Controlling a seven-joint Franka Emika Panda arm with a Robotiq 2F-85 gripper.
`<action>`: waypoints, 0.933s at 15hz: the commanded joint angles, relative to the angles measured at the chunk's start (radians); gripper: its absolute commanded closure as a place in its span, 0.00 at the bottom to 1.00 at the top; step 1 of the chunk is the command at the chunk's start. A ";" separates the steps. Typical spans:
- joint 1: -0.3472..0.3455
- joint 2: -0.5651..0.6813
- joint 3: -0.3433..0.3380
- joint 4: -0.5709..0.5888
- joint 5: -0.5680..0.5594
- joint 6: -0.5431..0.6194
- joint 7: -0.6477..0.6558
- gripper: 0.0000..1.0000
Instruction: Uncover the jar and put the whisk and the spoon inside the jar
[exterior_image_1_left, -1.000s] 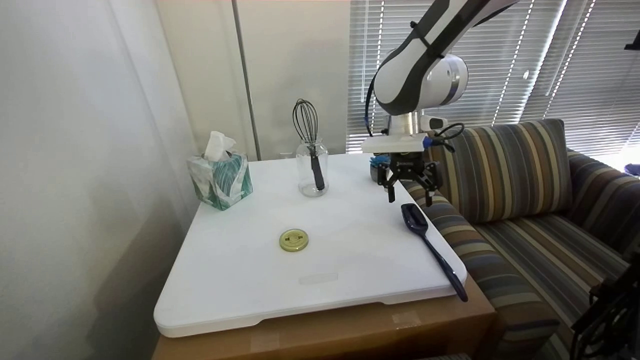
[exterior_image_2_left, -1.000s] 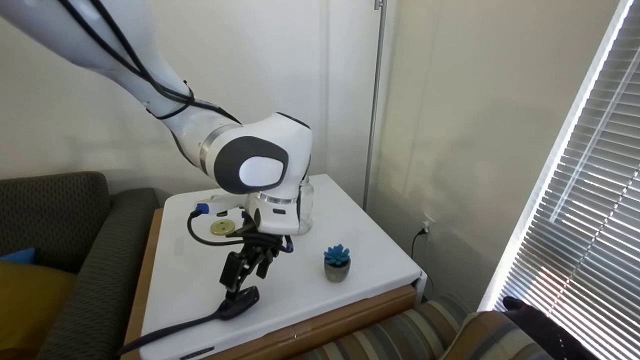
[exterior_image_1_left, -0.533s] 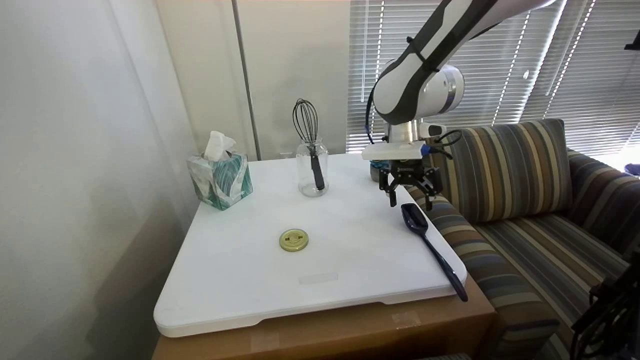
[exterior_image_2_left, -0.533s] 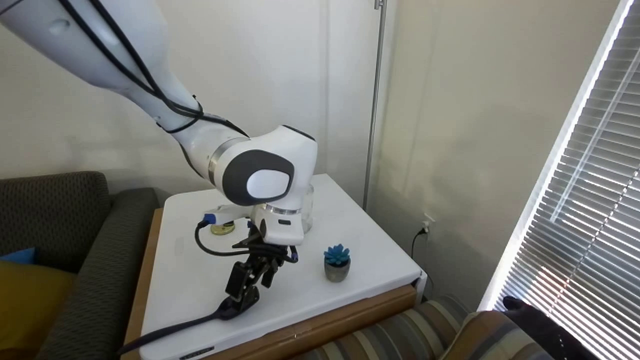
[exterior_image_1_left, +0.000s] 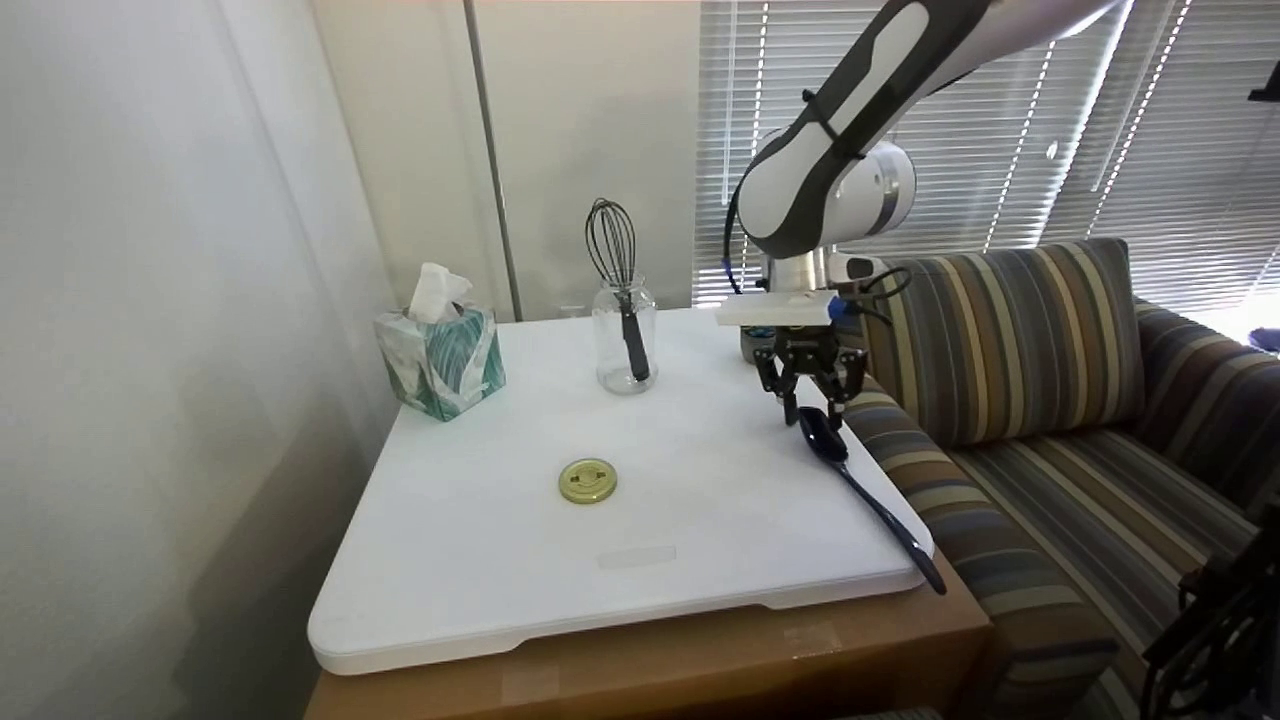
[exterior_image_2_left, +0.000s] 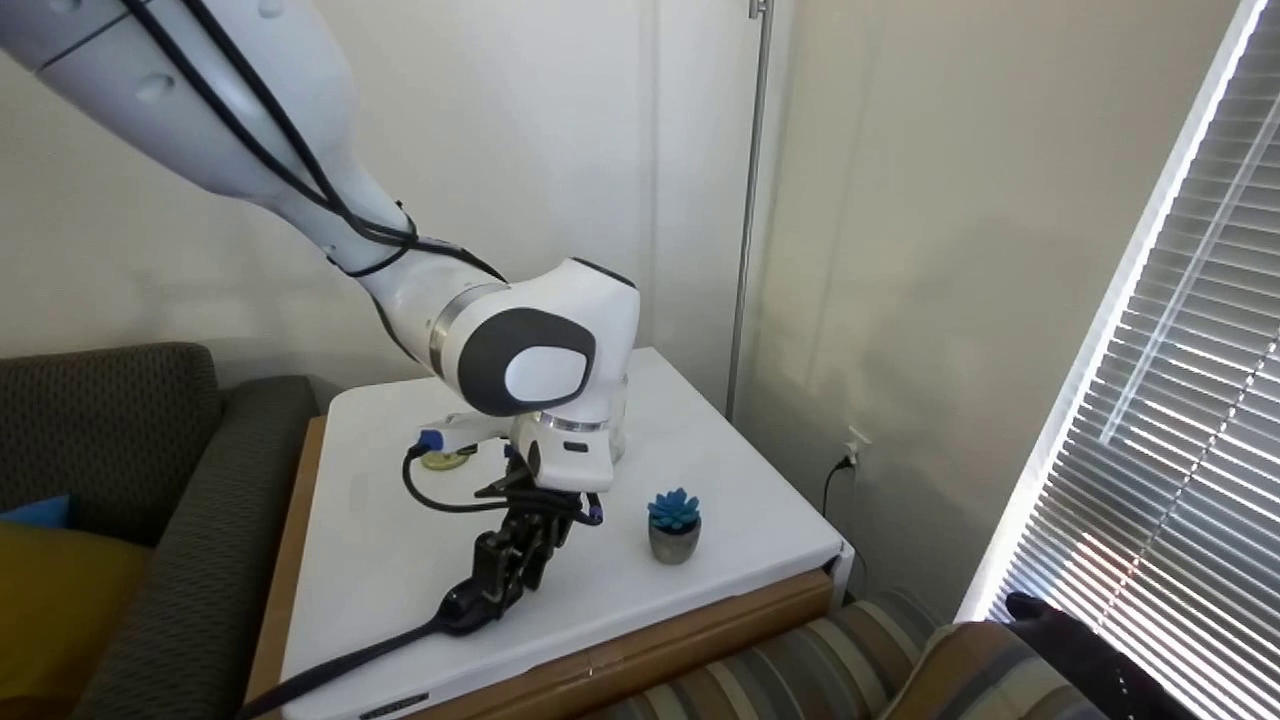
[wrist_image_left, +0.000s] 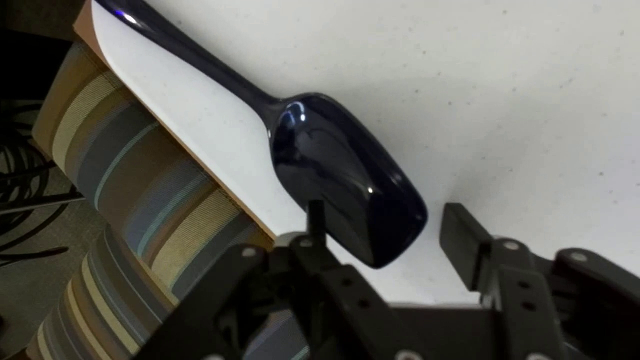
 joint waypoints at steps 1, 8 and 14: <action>-0.009 0.024 -0.003 0.034 0.004 -0.025 0.010 0.70; -0.015 0.021 -0.002 0.042 0.008 -0.051 0.019 0.96; -0.001 -0.044 -0.024 0.008 0.000 -0.036 0.039 0.96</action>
